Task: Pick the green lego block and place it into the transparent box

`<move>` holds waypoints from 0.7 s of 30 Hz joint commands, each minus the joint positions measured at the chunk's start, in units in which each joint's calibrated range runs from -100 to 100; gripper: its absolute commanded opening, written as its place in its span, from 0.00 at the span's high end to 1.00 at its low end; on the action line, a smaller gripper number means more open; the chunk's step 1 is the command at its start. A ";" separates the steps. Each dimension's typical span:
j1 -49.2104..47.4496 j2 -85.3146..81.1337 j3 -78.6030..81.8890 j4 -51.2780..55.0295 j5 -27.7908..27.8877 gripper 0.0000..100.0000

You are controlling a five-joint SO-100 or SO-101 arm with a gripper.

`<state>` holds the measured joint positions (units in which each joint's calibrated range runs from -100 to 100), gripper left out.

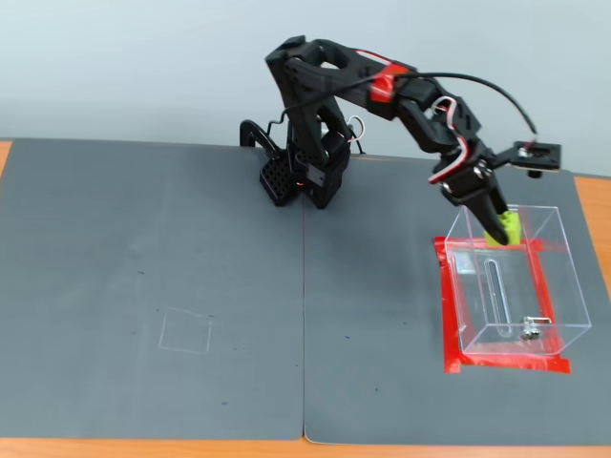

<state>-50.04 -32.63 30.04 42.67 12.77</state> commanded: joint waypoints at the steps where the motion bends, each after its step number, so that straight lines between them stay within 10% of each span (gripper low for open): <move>1: -0.65 4.27 -7.11 -0.92 0.23 0.91; 21: -2.52 11.98 -9.28 -1.18 0.38 0.90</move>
<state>-52.62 -20.31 23.93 42.50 12.97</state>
